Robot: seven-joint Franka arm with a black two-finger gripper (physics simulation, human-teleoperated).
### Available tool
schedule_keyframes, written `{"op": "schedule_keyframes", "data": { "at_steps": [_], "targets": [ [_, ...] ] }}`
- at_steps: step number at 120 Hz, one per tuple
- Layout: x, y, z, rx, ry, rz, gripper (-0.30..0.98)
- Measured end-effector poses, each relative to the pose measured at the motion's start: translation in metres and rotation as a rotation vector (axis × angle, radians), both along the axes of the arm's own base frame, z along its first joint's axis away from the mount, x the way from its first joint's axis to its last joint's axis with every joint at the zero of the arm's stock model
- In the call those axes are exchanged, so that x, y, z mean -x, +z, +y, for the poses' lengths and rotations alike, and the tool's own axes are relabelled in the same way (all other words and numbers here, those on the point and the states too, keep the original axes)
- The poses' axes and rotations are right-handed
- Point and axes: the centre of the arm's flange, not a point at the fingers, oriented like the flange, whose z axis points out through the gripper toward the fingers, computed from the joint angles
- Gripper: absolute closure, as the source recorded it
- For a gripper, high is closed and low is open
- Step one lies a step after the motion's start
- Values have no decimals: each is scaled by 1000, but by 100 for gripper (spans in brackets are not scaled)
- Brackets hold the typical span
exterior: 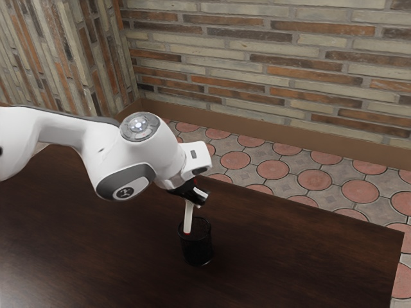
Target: Put the marker into the pen holder.
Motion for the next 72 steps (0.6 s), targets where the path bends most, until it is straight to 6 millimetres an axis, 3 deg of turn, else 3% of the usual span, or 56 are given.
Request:
{"op": "schedule_keyframes", "data": {
  "at_steps": [11,21,27,40,47,60,72],
  "targets": [
    [1,4,-2,4,-6,-10,33],
    [-4,28,9,14,18,-52,23],
    [-15,67,30,17,77,-99,18],
    [-49,210,61,67,226,-166,11],
    [-52,270,91,80,302,-152,8],
    [-52,331,159,88,424,-85,5],
    [-44,337,178,75,446,20,3]
  ]
}}
